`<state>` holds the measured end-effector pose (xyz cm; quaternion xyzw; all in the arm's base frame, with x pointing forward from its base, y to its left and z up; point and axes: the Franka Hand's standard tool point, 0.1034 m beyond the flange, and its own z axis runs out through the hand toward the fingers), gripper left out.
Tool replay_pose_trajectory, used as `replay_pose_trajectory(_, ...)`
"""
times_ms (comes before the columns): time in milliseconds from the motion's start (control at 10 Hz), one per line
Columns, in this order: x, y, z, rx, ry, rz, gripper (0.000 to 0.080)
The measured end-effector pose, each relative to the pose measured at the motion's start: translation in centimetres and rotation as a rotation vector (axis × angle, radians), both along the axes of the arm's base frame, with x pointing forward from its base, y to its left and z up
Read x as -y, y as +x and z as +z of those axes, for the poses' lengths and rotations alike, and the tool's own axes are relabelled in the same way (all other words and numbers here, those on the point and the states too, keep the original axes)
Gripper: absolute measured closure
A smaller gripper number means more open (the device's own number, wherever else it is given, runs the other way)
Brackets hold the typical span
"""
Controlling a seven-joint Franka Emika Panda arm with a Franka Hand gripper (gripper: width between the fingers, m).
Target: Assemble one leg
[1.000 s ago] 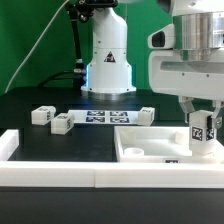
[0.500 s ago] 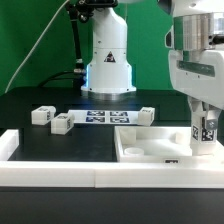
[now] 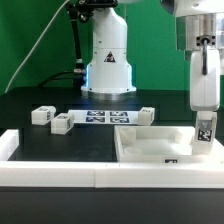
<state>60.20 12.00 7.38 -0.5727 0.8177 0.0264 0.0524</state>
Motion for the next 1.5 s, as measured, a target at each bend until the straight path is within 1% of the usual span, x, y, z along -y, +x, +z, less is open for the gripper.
replay_pose_trajectory(200, -0.06, -0.02, -0.01, 0.001, -0.001, 0.013, 0.0508)
replay_pose_trajectory(300, 0.0, 0.01, 0.0, 0.007, -0.003, 0.065, 0.0394)
replay_pose_trajectory(400, 0.16, 0.05, 0.01, 0.014, -0.007, 0.139, 0.0227)
replay_pose_trajectory(500, 0.15, 0.05, 0.01, 0.02, -0.011, 0.199, 0.0227)
replay_pose_trajectory(600, 0.13, 0.03, 0.01, 0.034, -0.018, 0.33, 0.0166)
replay_pose_trajectory(900, 0.11, 0.03, 0.01, 0.068, -0.039, 0.679, 0.0151)
replay_pose_trajectory(1100, 0.07, 0.12, 0.03, 0.087, -0.048, 0.86, 0.0151)
replay_pose_trajectory(1200, 0.11, 0.2, 0.08, 0.099, -0.059, 0.991, 0.0151)
replay_pose_trajectory(1500, -0.12, 0.59, 0.39, 0.09, -0.111, 1.388, 0.0151)
